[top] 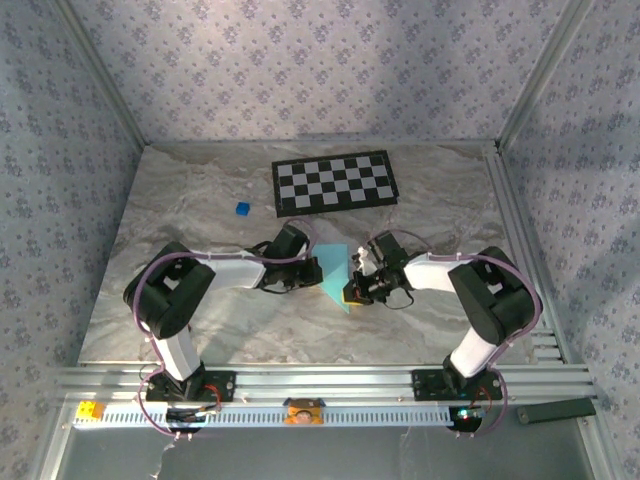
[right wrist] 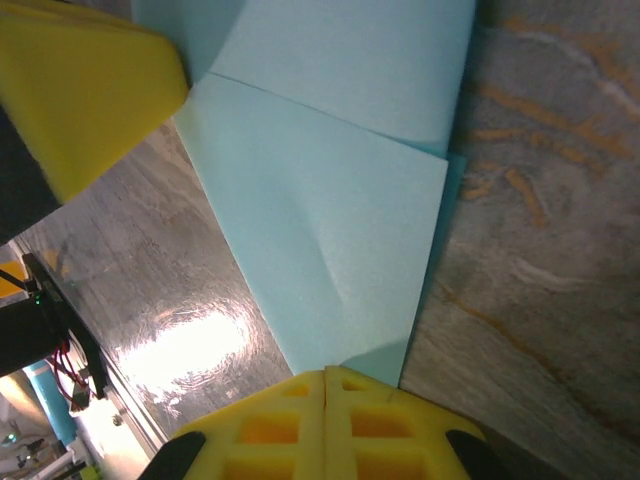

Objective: Fold a paper plane with a square sheet of paper (pick it up from the middle)
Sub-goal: Third fold the triangle at the center of the table.

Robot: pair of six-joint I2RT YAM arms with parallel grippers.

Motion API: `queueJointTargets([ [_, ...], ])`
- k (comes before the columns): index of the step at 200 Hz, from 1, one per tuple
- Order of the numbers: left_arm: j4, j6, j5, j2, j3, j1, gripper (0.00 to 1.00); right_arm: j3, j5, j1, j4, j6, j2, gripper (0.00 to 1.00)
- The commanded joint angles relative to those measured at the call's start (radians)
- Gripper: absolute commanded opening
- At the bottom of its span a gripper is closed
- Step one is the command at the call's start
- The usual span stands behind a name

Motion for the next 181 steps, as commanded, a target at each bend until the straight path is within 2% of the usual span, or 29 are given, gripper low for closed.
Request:
queueJointTargets([
  [1,-0.086,0.001,0.006,-0.061,0.062,0.01,0.13,-0.036,0.064,0.003,-0.069,-0.017,0.036,0.02],
  [25,-0.074,-0.028,-0.006,-0.086,0.069,0.011,0.15,-0.049,0.07,0.003,-0.055,0.005,0.031,0.02],
  [56,0.068,-0.115,0.042,-0.078,-0.007,-0.003,0.11,-0.046,0.085,0.001,-0.053,0.017,0.02,0.01],
  [95,0.137,-0.138,0.058,-0.042,-0.055,-0.01,0.08,-0.045,0.088,-0.003,-0.059,0.011,0.018,0.01],
  [142,0.095,-0.106,0.007,0.002,-0.063,-0.003,0.07,-0.058,0.088,-0.005,-0.052,0.01,0.023,0.0],
  [181,0.098,-0.099,0.004,-0.006,-0.093,0.045,0.06,-0.069,0.09,-0.006,-0.053,0.005,0.019,0.0],
])
